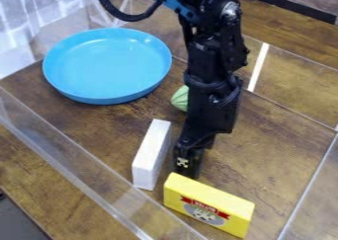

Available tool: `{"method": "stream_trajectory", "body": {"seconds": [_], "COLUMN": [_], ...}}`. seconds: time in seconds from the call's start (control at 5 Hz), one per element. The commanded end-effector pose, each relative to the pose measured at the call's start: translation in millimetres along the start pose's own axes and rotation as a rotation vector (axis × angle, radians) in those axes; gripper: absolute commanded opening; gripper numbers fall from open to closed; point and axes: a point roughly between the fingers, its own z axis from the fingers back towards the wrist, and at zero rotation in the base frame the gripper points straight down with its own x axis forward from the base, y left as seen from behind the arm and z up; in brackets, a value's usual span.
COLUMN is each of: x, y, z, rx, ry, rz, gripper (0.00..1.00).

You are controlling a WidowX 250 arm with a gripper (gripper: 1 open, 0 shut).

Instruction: Remove the yellow block from inside the blue tray and put it on the table

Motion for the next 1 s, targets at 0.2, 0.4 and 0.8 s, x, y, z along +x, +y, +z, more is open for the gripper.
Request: {"method": "stream_trajectory", "body": {"seconds": [0.2,0.4,0.8], "x": [17.8,26.2,25.8], "y": [-5.1,-9.4,-15.8], "z": [10.6,9.8,14.1], "rx": [0.036,0.030,0.034], "ry": [-0.051,-0.062,-0.090], "rz": [0.103,0.101,0.326], "gripper": [1.00,1.00,1.00]}}
